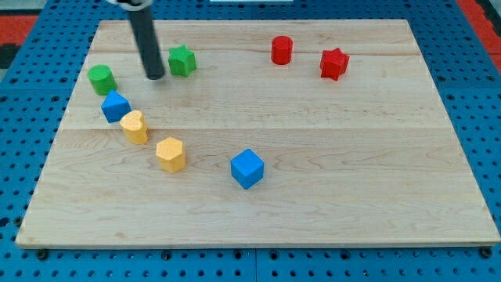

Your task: Place the green circleblue triangle and yellow heart in a diagonal line

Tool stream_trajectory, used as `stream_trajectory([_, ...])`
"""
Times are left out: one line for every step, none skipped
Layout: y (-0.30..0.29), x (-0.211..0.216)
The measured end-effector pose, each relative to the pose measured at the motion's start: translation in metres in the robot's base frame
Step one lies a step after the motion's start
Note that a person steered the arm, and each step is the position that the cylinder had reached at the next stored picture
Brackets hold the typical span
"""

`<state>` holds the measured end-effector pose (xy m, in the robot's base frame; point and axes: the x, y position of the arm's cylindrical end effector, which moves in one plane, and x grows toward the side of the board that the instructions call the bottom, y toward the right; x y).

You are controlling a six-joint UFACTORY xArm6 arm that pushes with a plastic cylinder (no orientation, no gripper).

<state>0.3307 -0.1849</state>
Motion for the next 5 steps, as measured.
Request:
stream_trajectory([-0.054, -0.018])
stream_trajectory([-0.059, -0.031])
stream_trajectory([-0.084, 0.004])
stream_trajectory([-0.120, 0.029])
stream_trajectory([-0.120, 0.037])
